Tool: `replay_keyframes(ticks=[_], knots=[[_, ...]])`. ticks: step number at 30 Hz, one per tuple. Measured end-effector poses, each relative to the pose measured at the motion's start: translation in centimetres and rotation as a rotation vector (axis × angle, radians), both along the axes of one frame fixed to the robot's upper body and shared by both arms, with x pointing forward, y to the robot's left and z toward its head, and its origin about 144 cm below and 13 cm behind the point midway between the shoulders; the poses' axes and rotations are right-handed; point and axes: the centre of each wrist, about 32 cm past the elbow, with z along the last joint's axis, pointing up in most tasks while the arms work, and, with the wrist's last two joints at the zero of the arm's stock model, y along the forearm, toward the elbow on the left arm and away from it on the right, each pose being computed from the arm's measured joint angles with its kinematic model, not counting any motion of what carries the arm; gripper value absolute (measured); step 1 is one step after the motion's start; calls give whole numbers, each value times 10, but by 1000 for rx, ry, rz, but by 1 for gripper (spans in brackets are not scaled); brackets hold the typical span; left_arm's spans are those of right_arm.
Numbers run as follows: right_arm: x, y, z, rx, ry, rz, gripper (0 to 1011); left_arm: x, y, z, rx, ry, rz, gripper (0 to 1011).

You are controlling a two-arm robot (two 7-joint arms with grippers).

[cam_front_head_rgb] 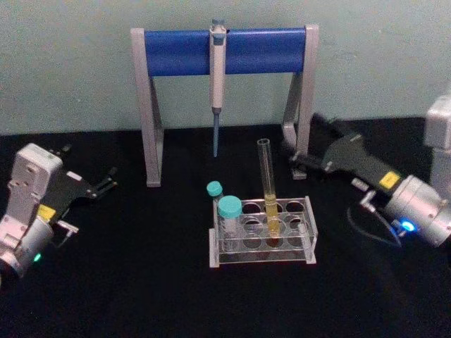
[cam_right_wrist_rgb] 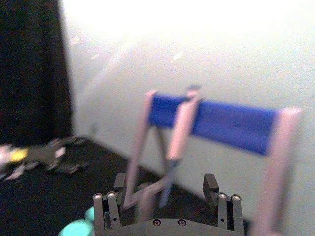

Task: Pick up the test tube from the test tube rack, shake it, then place it back into the test tube rack.

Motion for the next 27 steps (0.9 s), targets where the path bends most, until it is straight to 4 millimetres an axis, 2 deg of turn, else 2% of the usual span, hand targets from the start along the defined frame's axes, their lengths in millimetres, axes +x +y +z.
replay_keyframes(ticks=[7,12,19,27], knots=[[-15,-3,7,10,-57,-241,1000,0,0,0,0,0,0,1001],[-22,-2,1,-37,-21,-381,1000,0,0,0,0,0,0,1001],[-28,6,-23,-172,121,-527,1000,0,0,0,0,0,0,1002],[-29,10,-42,-238,212,-568,1000,0,0,0,0,0,0,1001]])
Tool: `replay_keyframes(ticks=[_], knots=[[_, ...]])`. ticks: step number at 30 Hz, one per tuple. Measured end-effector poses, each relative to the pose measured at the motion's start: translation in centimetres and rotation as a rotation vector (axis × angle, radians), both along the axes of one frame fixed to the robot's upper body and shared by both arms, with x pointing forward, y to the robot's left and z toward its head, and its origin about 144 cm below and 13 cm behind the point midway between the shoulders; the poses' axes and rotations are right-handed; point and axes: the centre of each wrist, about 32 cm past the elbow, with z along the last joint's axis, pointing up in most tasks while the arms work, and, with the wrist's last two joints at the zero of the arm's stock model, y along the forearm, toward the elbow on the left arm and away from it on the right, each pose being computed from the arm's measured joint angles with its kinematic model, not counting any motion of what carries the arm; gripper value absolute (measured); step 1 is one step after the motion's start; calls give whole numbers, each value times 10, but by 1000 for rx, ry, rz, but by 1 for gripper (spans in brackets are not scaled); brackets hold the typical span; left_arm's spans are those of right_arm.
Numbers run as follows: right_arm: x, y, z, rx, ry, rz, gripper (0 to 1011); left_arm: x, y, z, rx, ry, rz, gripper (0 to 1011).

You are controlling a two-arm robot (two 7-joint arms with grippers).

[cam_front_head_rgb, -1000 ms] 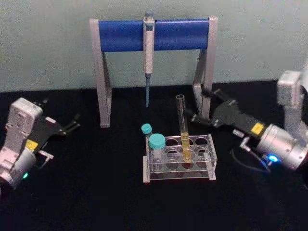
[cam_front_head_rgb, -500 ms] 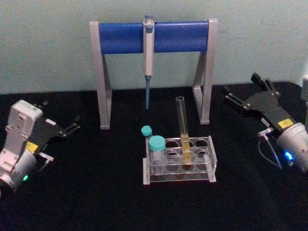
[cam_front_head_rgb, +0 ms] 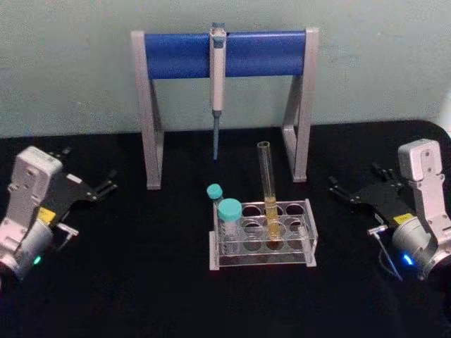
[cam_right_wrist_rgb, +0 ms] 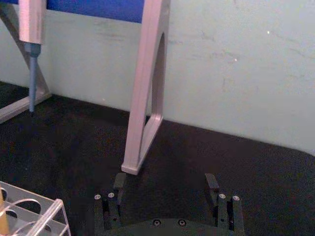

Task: Pick up the test tube from the test tube rack, shake it, then place it back into the test tube rack.

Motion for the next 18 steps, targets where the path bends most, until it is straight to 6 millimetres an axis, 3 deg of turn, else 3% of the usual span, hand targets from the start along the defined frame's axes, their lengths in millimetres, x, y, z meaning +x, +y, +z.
replay_keyframes(ticks=[18], knots=[[1,-1,0,1,0,1,1000,0,0,0,0,0,0,1002]])
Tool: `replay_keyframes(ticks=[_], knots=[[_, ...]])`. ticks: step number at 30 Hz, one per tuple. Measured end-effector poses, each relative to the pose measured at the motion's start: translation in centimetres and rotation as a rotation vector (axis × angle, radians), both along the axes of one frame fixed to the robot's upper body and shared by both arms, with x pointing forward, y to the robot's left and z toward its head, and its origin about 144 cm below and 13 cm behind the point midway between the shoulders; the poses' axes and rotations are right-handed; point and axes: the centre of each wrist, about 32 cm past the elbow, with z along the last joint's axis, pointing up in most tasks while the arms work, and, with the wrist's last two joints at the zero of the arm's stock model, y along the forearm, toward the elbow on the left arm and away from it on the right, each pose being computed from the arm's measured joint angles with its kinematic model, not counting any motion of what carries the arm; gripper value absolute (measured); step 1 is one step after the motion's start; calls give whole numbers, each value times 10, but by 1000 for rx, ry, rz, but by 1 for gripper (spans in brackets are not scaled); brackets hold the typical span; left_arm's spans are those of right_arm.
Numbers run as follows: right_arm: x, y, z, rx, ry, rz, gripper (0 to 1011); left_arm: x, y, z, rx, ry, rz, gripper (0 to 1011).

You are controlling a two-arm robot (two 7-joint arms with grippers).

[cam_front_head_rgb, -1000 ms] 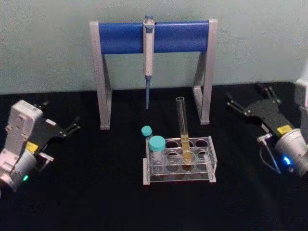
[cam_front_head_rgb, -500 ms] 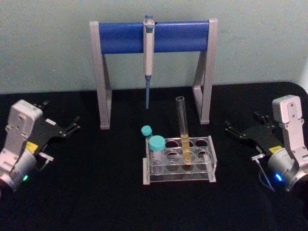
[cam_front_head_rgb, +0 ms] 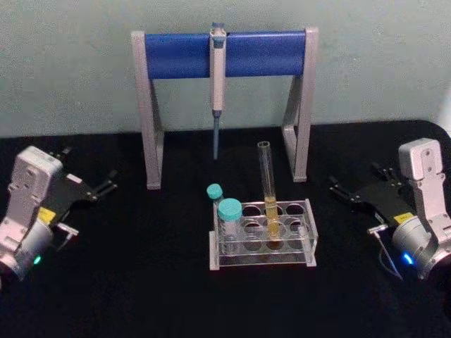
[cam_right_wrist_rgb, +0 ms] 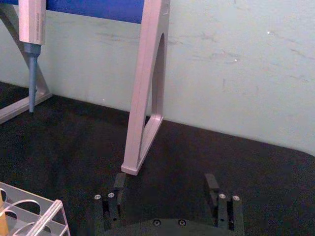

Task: Pick up the test tube from the test tube rack, shake it, then place it back into the test tube rack.

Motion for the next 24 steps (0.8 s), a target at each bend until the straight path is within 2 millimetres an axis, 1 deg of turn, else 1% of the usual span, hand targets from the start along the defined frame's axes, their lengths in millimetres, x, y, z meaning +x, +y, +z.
replay_keyframes(ticks=[24], knots=[[0,0,1,1,-4,3,1000,0,0,0,0,0,0,1002]])
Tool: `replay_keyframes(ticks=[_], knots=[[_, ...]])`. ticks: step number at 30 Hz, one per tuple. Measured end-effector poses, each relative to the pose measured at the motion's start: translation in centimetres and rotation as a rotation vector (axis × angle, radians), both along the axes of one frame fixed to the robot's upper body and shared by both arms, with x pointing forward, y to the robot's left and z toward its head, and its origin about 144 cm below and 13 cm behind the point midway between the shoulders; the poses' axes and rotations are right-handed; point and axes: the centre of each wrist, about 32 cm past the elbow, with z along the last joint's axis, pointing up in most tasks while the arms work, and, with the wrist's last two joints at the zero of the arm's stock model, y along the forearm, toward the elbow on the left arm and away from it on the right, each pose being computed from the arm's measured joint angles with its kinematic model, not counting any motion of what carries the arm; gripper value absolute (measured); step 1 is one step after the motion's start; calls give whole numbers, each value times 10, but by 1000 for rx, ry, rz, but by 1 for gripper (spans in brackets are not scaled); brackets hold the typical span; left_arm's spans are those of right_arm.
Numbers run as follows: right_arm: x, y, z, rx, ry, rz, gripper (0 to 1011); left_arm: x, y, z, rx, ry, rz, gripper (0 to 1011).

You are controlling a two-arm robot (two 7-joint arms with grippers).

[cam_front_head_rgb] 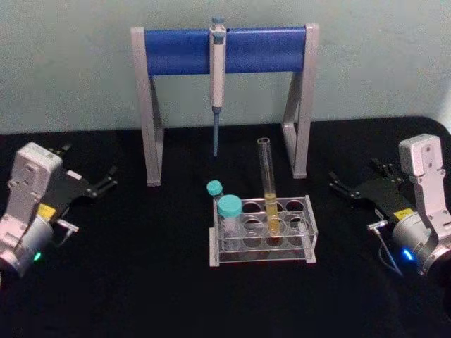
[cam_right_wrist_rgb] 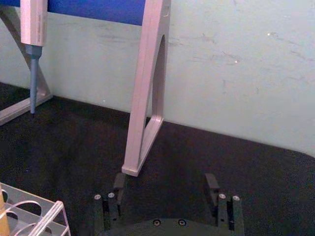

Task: Pick up the test tube from the test tube rack, shake it, then place it back into the test tube rack.

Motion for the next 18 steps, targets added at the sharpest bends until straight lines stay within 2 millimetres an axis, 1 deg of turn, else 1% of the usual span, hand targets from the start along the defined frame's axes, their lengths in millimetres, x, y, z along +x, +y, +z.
replay_keyframes(ticks=[18], knots=[[0,0,0,1,0,0,1000,0,0,0,0,0,0,1001]])
